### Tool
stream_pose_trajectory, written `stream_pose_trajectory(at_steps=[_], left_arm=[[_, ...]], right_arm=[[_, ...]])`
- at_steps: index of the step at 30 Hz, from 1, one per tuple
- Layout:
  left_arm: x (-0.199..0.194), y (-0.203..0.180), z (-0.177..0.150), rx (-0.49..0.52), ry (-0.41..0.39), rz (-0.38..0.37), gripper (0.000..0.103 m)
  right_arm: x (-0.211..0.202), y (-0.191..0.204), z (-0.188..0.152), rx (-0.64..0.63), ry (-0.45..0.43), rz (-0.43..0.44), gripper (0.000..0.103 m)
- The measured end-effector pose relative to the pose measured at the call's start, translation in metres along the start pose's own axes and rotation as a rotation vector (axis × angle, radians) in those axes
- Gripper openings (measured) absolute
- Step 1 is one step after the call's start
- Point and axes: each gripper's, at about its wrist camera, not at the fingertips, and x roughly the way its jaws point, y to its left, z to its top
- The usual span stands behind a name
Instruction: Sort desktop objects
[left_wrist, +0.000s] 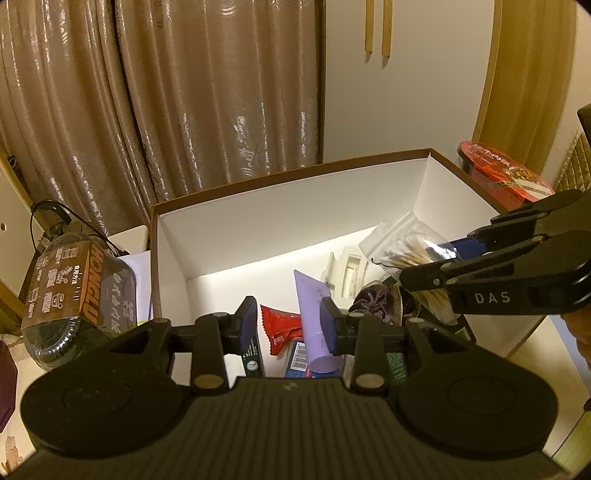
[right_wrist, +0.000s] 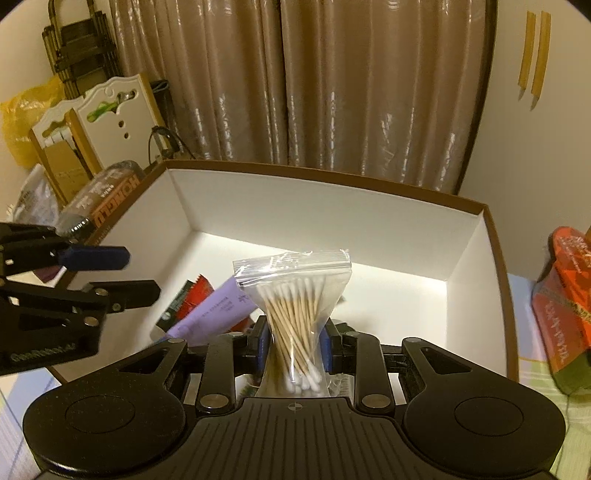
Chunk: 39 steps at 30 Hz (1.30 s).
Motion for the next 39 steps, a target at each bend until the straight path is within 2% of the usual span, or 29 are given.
stream_pose_trajectory(at_steps=[1,2,20,29,39], left_arm=[[0.000,0.001,0.000,-0.002,0.000,0.000,0.036],[-0.001,0.001,0.000,-0.002,0.001,-0.001,0.036],[-0.016,0.003,0.000,-0.005,-0.009,0.004,0.036],[-0.030,0.000,0.001,-0.009,-0.022,0.006,0.046],[-0.056,-0.005,-0.004,-0.025,-0.045,-0.006,0.065]], right_arm=[[-0.002,0.000,-0.001,0.002,-0.013,-0.007,0.091],[-0.004,0.000,-0.001,0.000,-0.025,-0.011,0.092],[-0.023,0.004,-0.002,-0.011,-0.045,-0.015,0.092],[-0.039,0.002,-0.002,0.002,-0.056,-0.020,0.092],[-0.066,0.001,-0.005,0.035,-0.076,-0.012,0.092]])
